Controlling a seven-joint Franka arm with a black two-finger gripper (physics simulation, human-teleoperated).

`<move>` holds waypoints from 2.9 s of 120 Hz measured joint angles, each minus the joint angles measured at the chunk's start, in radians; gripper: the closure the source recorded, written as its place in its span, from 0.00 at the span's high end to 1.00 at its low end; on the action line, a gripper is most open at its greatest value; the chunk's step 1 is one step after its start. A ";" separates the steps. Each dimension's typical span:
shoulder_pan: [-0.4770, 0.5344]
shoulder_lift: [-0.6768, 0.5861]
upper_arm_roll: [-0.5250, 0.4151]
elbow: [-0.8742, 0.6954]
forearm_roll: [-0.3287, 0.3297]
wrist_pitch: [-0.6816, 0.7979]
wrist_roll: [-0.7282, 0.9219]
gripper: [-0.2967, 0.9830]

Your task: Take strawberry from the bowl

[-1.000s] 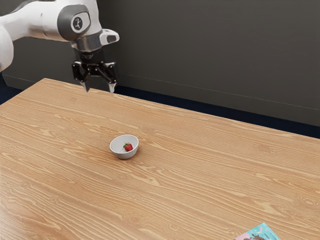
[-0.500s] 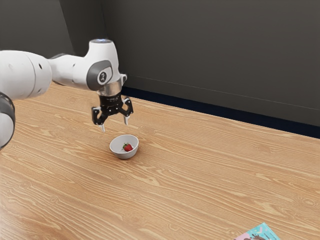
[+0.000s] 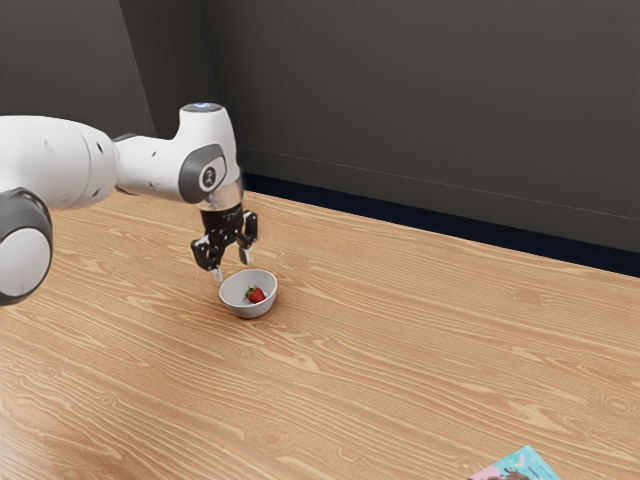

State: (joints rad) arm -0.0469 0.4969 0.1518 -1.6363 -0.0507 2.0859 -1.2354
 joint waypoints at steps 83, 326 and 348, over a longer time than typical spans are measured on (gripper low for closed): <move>-0.002 0.113 -0.006 0.060 -0.004 0.064 -0.159 0.48; -0.122 0.027 -0.010 0.107 0.006 0.040 -0.226 0.24; -0.181 0.075 -0.044 0.136 0.001 0.035 -0.226 0.22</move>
State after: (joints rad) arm -0.2283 0.5721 0.1078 -1.5000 -0.0501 2.1212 -1.4614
